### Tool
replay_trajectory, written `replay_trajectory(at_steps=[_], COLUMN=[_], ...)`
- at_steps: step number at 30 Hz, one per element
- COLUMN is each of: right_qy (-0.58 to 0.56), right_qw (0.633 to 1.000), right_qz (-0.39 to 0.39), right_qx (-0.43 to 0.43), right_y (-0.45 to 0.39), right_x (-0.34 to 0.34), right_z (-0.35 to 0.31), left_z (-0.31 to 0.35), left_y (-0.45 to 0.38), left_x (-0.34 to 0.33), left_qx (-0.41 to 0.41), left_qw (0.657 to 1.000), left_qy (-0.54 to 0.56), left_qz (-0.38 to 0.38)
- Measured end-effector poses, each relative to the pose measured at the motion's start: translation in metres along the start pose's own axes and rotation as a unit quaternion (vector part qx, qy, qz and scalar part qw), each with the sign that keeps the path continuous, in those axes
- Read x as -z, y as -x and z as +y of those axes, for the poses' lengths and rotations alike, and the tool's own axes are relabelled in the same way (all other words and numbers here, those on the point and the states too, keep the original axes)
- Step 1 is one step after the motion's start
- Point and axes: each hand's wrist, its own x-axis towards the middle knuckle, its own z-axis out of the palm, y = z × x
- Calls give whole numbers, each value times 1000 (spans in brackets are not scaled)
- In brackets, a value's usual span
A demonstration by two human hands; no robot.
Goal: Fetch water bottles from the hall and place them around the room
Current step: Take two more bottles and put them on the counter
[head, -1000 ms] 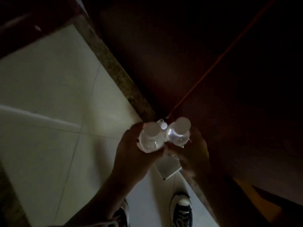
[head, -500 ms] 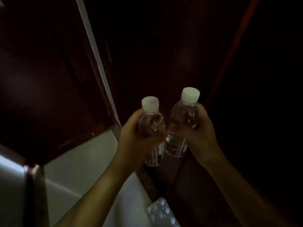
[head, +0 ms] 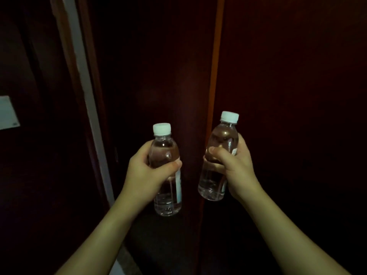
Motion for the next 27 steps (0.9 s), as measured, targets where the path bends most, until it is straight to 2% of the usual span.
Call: replay_trajectory(at_steps=[8, 15, 20, 27], right_qy=[75, 146, 214, 264], right_qw=[990, 952, 896, 792], right_qz=[115, 267, 382, 535], right_qx=[30, 46, 75, 128], right_y=[41, 134, 235, 420], right_x=[4, 71, 129, 197], right_z=[-37, -96, -166, -273], left_z=[5, 44, 99, 204], left_y=[-6, 28, 89, 231], left_x=[-1, -70, -140, -248], left_qx=[17, 0, -16, -17], left_qw=[994, 971, 927, 835], left_qy=[84, 156, 220, 298], left_qz=[-73, -180, -305, -462])
